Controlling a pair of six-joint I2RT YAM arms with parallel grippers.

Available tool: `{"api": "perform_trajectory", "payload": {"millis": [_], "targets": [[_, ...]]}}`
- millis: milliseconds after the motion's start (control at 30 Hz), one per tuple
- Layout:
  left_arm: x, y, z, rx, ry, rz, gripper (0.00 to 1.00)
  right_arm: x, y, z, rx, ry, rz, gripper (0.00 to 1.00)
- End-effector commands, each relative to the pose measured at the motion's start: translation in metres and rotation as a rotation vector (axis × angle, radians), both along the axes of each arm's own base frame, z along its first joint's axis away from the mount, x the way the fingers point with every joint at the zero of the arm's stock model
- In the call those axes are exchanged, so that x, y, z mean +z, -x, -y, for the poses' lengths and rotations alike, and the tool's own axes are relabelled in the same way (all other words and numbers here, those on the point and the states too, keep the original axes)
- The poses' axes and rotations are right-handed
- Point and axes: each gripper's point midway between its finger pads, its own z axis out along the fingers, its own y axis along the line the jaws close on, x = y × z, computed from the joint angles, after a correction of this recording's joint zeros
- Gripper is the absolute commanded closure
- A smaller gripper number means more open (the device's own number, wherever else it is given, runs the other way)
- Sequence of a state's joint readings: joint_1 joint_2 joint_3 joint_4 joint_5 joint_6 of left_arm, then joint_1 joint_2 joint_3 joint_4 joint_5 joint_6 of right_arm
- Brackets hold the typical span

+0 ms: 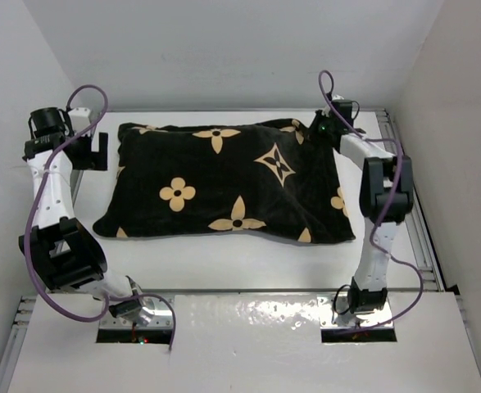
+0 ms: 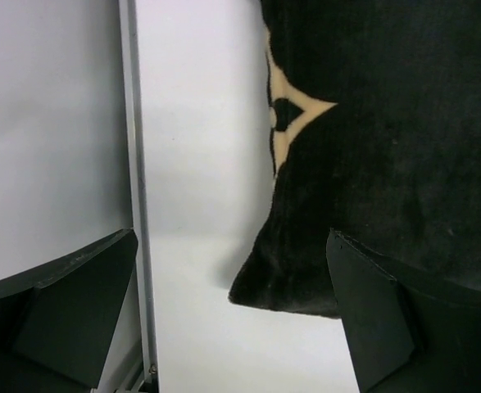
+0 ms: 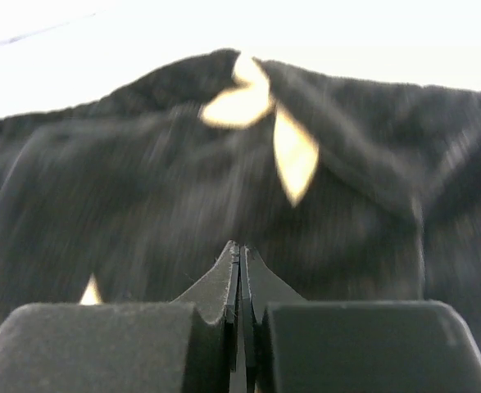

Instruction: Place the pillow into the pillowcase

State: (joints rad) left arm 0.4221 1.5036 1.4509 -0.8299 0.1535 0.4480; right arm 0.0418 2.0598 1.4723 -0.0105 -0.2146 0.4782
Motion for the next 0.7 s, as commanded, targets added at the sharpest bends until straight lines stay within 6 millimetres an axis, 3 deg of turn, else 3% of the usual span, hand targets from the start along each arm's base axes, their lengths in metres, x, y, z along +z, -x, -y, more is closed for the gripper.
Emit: {"api": "perform_trajectory", "payload": {"millis": [0,33,67,100,133,167,233,367,500,667], "targets": [[0.005,-0.005,-0.019,0.042,-0.047,0.022,0.00,-0.002,-0.044,-0.006,-0.031,-0.065,0.038,1.00],[0.005,-0.005,-0.023,0.054,-0.047,0.018,0.00,0.012,-0.062,-0.007,-0.037,-0.076,0.077,1.00],[0.003,-0.004,-0.026,0.064,-0.048,0.009,0.00,-0.016,-0.068,-0.008,-0.042,-0.085,0.036,1.00],[-0.001,-0.005,-0.027,0.069,-0.046,-0.002,0.00,-0.021,-0.075,-0.007,-0.052,-0.080,0.039,1.00],[-0.003,-0.004,-0.030,0.078,-0.043,-0.007,0.00,-0.014,-0.088,-0.005,-0.062,-0.079,0.069,1.00],[-0.005,-0.005,-0.032,0.088,-0.048,-0.011,0.00,-0.031,-0.092,-0.005,-0.071,-0.075,0.053,1.00],[-0.008,-0.006,-0.036,0.097,-0.049,-0.024,0.00,-0.030,-0.107,0.002,-0.118,-0.068,0.081,1.00],[-0.013,-0.006,-0.041,0.113,-0.056,-0.046,0.00,-0.043,-0.121,0.020,-0.203,-0.045,0.097,1.00],[-0.011,-0.005,-0.045,0.120,-0.063,-0.047,0.00,-0.032,-0.139,0.052,-0.336,0.065,0.204,1.00],[-0.006,0.000,-0.046,0.117,-0.080,-0.057,0.00,0.003,-0.172,0.091,-0.495,0.212,0.366,1.00]]}}
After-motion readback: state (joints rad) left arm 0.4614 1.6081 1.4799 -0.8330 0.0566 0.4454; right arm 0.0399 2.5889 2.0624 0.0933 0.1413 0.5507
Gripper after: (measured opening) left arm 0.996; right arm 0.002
